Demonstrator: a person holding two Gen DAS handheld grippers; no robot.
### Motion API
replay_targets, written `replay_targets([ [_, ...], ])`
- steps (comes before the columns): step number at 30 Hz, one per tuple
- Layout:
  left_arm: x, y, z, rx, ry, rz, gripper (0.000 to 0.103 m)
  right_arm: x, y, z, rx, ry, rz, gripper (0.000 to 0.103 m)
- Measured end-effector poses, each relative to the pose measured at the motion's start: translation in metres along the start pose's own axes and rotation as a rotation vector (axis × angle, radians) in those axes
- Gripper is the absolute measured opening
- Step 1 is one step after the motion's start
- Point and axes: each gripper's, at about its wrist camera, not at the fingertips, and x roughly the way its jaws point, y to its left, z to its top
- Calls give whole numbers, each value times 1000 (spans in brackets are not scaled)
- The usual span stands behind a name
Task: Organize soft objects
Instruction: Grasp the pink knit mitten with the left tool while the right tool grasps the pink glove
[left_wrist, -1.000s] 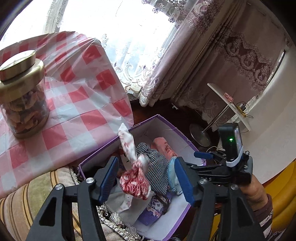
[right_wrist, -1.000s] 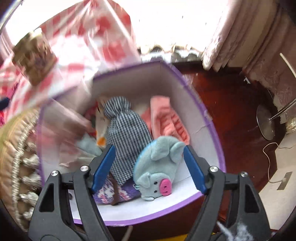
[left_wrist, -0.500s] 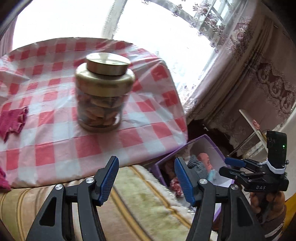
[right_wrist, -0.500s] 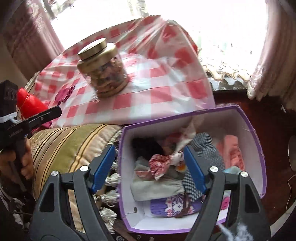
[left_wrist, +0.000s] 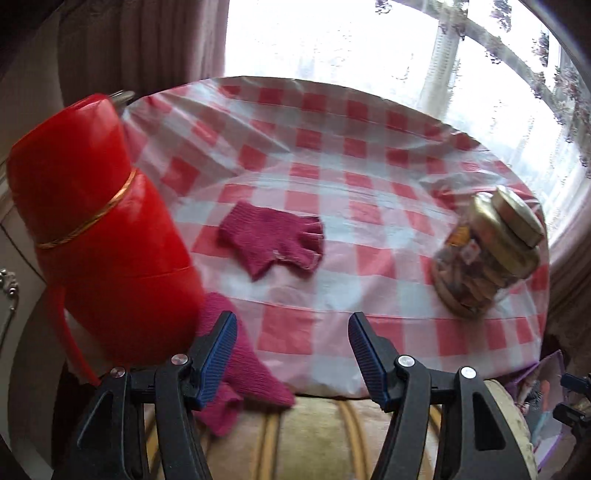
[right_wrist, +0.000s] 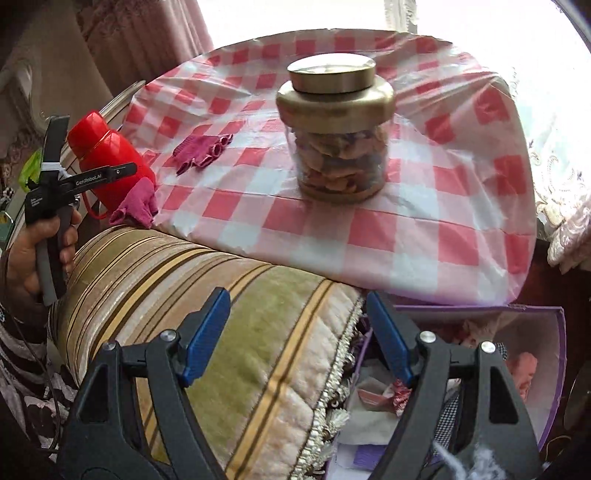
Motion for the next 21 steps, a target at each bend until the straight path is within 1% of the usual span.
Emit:
replay_targets([
  [2,4,21,-2,-15,5,62,64,8,11,10,-29,7,12,79],
  [4,10,36,-8,-38,31,96,64,16,23,20,-58,18,24,79],
  [8,25,51,-18,-78,90,119,63,33,55,45,-154,30,45,79],
  [10,33,54,-19,-93,113,112,63,42,69,58,-201,26,51,79],
  [12,41,54,-18,-98,128,112,61,54,83,73,-234,26,50,79],
  [14,49,54,-18,-102,150,108,50,68,93,90,-251,24,45,79],
  [15,55,55,-18,-102,165,105,46,75,98,99,-257,23,43,80],
  [17,62,55,-21,-99,190,88,30,92,110,117,-280,24,44,80],
  [19,67,55,-23,-97,204,63,22,112,123,134,-314,31,15,81],
  [21,68,54,-25,-96,197,31,19,133,138,150,-350,36,1,81],
])
